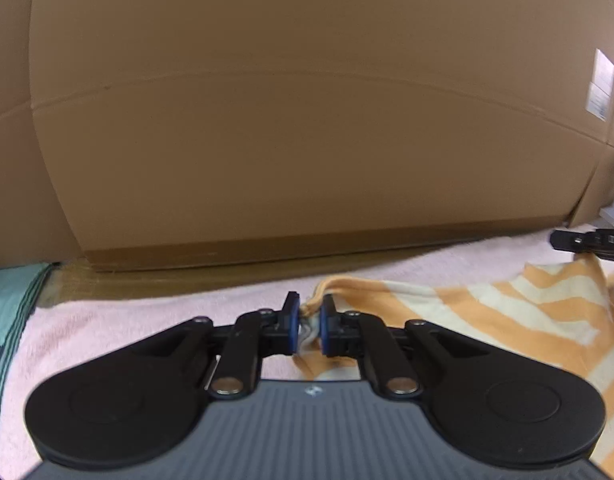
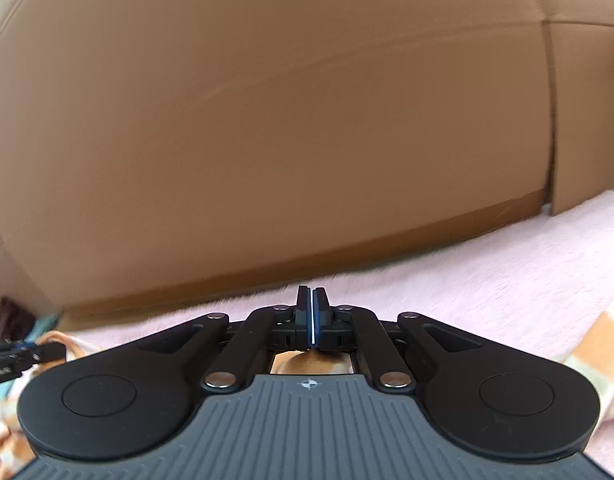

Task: Fold clothes
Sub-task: 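Grasp the shirt fabric with the left gripper while the right gripper grasps fabric, then open both grippers and release the shirt fabric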

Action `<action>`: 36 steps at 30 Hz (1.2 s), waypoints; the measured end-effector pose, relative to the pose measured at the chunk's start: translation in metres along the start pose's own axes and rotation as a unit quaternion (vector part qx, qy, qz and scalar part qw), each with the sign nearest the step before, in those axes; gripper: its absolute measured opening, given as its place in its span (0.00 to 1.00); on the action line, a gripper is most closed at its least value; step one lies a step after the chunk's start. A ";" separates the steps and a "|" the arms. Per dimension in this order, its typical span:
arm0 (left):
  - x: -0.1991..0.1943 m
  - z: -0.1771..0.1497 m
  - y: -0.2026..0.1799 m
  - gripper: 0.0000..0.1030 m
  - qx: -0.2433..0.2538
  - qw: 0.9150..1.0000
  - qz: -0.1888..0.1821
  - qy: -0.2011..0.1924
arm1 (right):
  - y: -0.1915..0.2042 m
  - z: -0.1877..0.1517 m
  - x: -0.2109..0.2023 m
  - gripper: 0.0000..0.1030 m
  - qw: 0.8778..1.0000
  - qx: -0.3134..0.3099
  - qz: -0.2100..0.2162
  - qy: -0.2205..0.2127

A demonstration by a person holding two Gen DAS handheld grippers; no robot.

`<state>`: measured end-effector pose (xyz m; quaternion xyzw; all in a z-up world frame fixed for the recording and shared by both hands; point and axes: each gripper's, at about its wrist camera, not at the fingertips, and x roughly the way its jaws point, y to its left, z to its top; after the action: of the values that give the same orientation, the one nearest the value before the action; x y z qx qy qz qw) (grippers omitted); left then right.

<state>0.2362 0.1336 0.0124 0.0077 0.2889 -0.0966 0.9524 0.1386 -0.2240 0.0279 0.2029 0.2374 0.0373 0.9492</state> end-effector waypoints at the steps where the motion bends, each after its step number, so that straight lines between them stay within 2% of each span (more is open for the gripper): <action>1: 0.004 0.000 0.000 0.05 0.000 1.000 -0.002 0.004 | -0.001 0.002 -0.002 0.02 1.000 0.002 0.001 -0.005; 3: 0.005 -0.006 0.000 0.05 0.011 1.000 -0.006 0.011 | -0.006 0.003 0.002 0.04 0.999 0.009 0.018 0.031; 5: 0.005 -0.014 0.000 0.05 0.022 1.000 -0.006 0.011 | -0.008 0.005 -0.003 0.19 0.999 0.020 0.025 0.031; 6: 0.004 -0.016 0.003 0.05 0.020 1.000 -0.007 0.012 | -0.007 0.005 -0.002 0.41 0.999 0.009 0.027 0.043; 7: 0.003 -0.018 0.006 0.05 0.015 1.000 -0.010 0.012 | -0.005 0.005 -0.001 0.57 0.998 -0.002 0.028 0.054; 8: 0.002 -0.019 0.008 0.05 0.009 1.000 -0.014 0.012 | -0.004 0.005 0.001 0.58 0.997 -0.013 0.030 0.065; 11: -0.002 -0.023 0.009 0.05 0.002 1.000 -0.021 0.010 | 0.007 -0.003 0.005 0.53 0.992 -0.077 0.033 0.097; 13: -0.007 -0.023 0.008 0.05 -0.001 1.000 -0.025 0.006 | 0.027 -0.016 0.007 0.16 0.979 -0.183 0.003 0.091; 15: -0.009 -0.020 0.010 0.05 -0.010 1.000 -0.028 0.002 | 0.042 -0.024 0.002 0.11 0.967 -0.240 -0.001 0.085; 18: -0.006 -0.009 0.011 0.05 -0.014 1.000 -0.021 -0.011 | 0.048 -0.018 -0.011 0.09 0.970 -0.239 -0.023 0.034; 21: -0.003 0.014 0.013 0.05 -0.021 0.999 -0.011 -0.030 | 0.057 0.003 -0.014 0.08 0.976 -0.215 -0.036 -0.014; 23: -0.001 0.029 0.012 0.06 -0.016 0.999 -0.001 -0.047 | 0.066 0.013 -0.009 0.08 0.973 -0.222 -0.044 -0.033; 25: 0.005 0.038 0.009 0.08 0.004 0.998 0.012 -0.060 | 0.066 0.015 0.003 0.08 0.973 -0.221 -0.061 -0.037; 27: 0.024 0.032 0.009 0.09 0.011 0.999 0.016 -0.040 | 0.067 0.018 0.015 0.08 0.971 -0.221 -0.077 -0.040; 29: 0.044 0.025 0.008 0.09 0.016 1.000 0.020 -0.015 | 0.056 0.008 0.038 0.09 0.976 -0.204 -0.080 -0.002; 31: 0.050 0.019 0.010 0.10 0.016 1.000 0.013 -0.014 | 0.051 0.001 0.053 0.10 0.976 -0.196 -0.091 0.033; 33: 0.053 0.012 0.013 0.11 0.015 1.000 0.005 -0.018 | 0.047 0.003 0.048 0.15 0.976 -0.191 -0.101 0.029; 34: 0.055 0.009 0.014 0.23 0.014 1.000 0.001 -0.020 | 0.045 0.004 0.046 0.18 0.976 -0.188 -0.107 0.027; 36: 0.050 0.010 0.016 0.36 0.033 0.999 0.016 -0.015 | 0.042 0.004 0.037 0.25 0.976 -0.182 -0.122 0.018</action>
<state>0.2855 0.1391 -0.0072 0.0417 0.2713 -0.0912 0.9573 0.1741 -0.1807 0.0321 -0.0046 0.2664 -0.0323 0.9633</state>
